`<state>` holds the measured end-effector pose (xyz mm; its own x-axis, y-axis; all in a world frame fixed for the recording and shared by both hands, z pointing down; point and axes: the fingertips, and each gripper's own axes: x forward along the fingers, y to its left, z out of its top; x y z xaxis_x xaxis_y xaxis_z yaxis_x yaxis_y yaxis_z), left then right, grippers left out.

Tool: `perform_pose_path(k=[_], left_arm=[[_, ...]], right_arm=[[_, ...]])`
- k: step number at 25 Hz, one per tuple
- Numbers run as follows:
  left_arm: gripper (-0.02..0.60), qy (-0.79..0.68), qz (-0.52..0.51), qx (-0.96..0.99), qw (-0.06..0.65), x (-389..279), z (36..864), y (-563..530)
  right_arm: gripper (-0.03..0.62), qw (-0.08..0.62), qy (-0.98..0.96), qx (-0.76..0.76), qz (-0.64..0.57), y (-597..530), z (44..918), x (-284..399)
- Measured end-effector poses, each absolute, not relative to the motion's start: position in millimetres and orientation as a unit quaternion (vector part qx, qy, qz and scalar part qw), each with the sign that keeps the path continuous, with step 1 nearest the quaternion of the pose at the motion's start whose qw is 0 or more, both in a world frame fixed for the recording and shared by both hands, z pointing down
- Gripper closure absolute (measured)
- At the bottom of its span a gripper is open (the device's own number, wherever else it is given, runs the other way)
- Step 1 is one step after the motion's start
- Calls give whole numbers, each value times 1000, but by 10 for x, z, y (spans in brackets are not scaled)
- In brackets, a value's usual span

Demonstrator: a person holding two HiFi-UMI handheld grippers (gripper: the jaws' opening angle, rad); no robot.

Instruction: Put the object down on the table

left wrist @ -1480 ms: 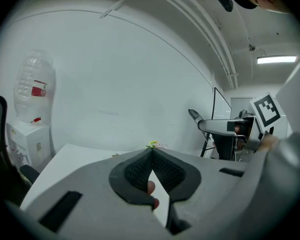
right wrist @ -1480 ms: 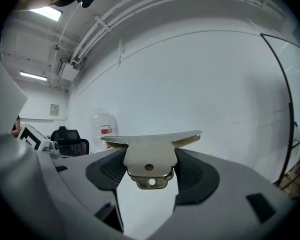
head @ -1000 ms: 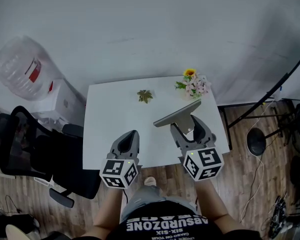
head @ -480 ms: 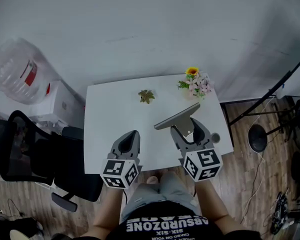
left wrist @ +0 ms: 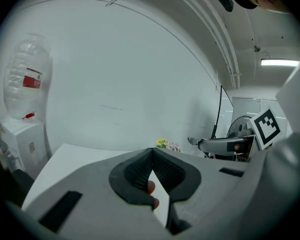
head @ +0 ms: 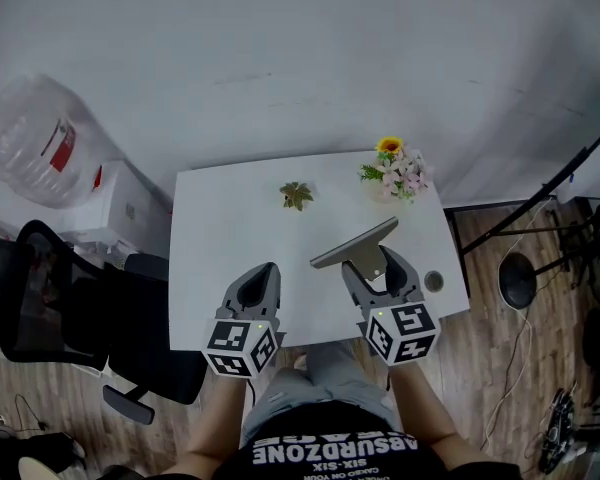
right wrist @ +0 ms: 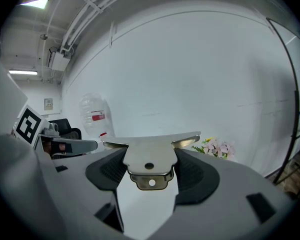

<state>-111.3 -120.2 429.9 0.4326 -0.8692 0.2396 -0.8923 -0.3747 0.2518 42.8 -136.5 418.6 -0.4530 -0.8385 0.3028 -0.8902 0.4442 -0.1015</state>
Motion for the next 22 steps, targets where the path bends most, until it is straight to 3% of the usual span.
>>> perform_pose_path(k=[22], left_arm=[[577,-532,52,824,191,-1117,4508,-1319]], right_arm=[[307,144,-845,488,163,-1443,4708,326]])
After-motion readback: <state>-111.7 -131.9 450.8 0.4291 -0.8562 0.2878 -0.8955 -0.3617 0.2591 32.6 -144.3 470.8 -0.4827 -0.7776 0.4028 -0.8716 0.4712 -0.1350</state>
